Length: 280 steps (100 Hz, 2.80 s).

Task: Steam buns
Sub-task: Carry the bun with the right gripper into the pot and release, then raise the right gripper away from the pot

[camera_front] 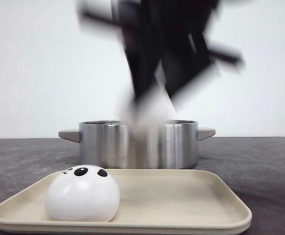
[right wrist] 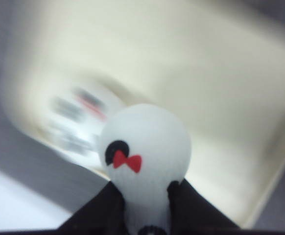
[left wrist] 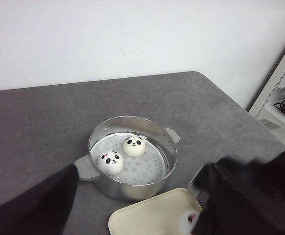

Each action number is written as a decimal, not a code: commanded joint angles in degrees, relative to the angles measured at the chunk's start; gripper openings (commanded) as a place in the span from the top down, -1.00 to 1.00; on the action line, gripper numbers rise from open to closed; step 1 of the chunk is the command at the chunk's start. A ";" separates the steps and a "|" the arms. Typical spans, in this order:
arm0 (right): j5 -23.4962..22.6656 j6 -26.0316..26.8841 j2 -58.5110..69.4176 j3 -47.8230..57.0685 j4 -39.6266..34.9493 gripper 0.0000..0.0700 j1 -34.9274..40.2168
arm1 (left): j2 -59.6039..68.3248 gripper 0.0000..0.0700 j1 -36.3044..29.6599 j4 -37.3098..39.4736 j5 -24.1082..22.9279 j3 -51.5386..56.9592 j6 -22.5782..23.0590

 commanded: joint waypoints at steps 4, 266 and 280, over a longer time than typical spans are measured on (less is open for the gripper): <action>2.89 -2.62 -1.14 6.71 0.46 0.99 0.48 | 0.04 -0.47 -0.42 0.63 -0.15 1.11 0.94; -1.70 -23.26 22.75 20.70 -3.65 1.00 -21.24 | 0.07 -0.47 -0.48 -10.47 0.13 -2.34 -2.99; -2.34 -23.28 17.73 20.70 -2.21 0.97 -20.00 | 0.04 -0.47 -0.48 -10.54 0.61 -6.25 -5.92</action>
